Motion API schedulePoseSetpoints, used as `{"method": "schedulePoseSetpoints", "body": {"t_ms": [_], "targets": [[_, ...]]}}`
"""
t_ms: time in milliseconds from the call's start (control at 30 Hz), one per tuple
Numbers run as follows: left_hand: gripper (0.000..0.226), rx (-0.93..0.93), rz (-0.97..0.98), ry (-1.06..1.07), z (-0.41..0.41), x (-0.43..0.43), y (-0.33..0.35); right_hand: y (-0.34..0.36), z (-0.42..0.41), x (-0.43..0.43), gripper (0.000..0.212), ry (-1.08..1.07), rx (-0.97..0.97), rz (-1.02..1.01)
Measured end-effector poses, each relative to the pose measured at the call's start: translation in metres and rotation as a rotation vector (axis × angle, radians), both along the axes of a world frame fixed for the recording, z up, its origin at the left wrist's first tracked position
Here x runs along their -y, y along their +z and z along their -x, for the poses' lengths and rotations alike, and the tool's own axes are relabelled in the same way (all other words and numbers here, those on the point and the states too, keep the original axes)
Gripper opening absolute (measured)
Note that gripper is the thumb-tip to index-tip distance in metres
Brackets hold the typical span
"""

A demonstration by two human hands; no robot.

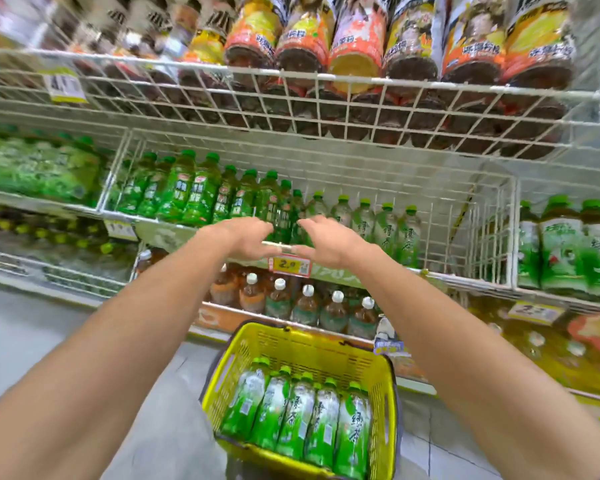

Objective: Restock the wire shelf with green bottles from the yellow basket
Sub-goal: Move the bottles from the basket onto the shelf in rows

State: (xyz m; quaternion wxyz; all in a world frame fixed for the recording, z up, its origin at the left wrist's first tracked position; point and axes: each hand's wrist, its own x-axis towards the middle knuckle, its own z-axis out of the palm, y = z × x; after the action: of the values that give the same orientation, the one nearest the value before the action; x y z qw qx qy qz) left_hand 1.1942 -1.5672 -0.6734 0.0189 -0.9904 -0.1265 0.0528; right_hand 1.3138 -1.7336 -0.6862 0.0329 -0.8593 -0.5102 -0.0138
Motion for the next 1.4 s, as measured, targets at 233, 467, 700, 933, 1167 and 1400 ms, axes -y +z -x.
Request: {"method": "schedulePoseSetpoints", "body": {"t_ms": [233,467,700,933,1167,1400], "targets": [[0.054,-0.169,0.107,0.06,0.041,-0.008,-0.087,-0.094,0.022,0.008,0.067,0.025,-0.189,0.015],[0.063,-0.338,0.245,0.056,0.025,-0.006,-0.204,-0.218,0.024,0.033,0.07,-0.133,-0.381,0.174],[0.073,-0.469,0.37,0.102,0.005,-0.01,-0.318,-0.324,0.055,0.052,0.063,-0.337,-0.602,0.244],[0.044,-0.464,0.419,0.16,-0.007,-0.014,-0.372,-0.351,0.061,0.026,0.04,-0.485,-0.59,0.294],[0.041,-0.314,0.433,0.325,0.002,-0.007,-0.388,-0.358,0.053,0.01,0.036,-0.632,-0.597,0.324],[0.046,-0.298,0.672,0.474,0.012,-0.018,-0.377,-0.353,0.06,0.016,0.052,-0.718,-0.636,0.189]]}}
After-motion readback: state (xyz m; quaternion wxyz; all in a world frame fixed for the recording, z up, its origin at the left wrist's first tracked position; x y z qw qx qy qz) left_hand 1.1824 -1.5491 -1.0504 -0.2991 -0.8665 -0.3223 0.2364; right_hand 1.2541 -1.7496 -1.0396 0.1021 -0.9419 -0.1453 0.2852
